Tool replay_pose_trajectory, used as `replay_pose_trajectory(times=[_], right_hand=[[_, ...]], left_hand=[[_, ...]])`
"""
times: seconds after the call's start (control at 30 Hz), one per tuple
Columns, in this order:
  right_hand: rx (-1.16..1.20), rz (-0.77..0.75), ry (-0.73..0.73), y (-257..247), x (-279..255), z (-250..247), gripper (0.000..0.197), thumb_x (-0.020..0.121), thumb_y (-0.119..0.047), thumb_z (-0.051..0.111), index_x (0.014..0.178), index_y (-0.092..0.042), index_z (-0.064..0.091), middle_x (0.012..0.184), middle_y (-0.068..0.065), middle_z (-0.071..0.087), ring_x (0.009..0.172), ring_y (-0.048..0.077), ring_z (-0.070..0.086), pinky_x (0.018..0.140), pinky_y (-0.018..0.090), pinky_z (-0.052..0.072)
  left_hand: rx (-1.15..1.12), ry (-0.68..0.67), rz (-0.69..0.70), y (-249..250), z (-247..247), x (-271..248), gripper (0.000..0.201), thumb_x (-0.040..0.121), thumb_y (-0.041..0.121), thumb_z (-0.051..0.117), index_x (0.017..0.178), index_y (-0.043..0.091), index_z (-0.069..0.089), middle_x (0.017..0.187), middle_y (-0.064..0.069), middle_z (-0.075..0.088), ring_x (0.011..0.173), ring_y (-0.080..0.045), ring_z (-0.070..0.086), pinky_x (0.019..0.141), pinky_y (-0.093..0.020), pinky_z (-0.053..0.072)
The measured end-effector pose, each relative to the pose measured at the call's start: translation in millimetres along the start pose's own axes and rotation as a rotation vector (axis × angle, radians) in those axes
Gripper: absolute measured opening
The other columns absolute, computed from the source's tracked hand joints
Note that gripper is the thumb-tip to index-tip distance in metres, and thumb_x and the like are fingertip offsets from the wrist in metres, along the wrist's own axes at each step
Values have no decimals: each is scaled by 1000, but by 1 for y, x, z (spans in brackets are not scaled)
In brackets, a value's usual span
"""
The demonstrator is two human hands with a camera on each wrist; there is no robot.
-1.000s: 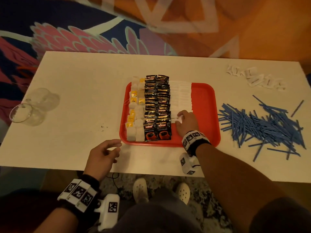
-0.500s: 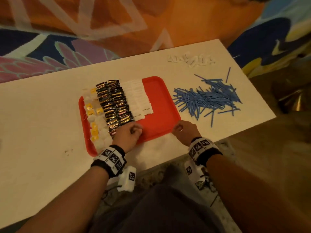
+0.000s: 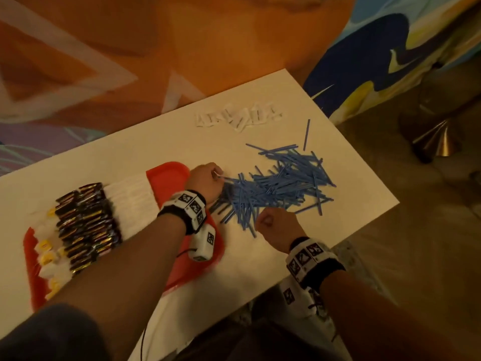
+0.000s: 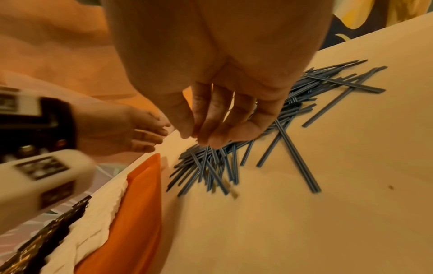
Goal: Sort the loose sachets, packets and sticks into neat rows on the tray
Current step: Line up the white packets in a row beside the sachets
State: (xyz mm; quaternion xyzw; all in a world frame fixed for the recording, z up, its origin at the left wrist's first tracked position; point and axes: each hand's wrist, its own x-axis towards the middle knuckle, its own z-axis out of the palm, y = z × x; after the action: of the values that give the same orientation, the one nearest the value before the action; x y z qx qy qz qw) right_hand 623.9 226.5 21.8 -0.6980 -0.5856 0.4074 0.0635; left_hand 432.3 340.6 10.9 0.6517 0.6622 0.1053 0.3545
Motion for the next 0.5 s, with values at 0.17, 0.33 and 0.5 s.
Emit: replay_pose_trajectory(times=[0.17, 0.33, 0.5], right_hand=[[65, -58, -50, 19, 38, -25, 17, 96, -24, 57, 82, -19, 66, 73, -14, 59, 65, -2, 53, 55, 10, 38], [94, -95, -67, 34, 61, -40, 13, 95, -25, 59, 82, -27, 59, 75, -17, 56, 70, -4, 52, 60, 10, 37], [194, -68, -94, 48, 72, -50, 10, 94, -22, 61, 86, -28, 60, 79, -16, 61, 72, -6, 56, 61, 6, 41]], left_hand=[[175, -6, -114, 25, 2, 100, 42, 93, 34, 64, 130, 16, 55, 136, -17, 46, 121, -36, 50, 100, -42, 44], [410, -27, -130, 40, -3, 175, 62, 94, 38, 62, 149, 25, 36, 151, -17, 30, 134, -44, 36, 110, -48, 37], [501, -148, -142, 37, -8, 216, 66, 99, 22, 53, 153, 45, 23, 164, -8, 6, 144, -45, 20, 115, -51, 31]])
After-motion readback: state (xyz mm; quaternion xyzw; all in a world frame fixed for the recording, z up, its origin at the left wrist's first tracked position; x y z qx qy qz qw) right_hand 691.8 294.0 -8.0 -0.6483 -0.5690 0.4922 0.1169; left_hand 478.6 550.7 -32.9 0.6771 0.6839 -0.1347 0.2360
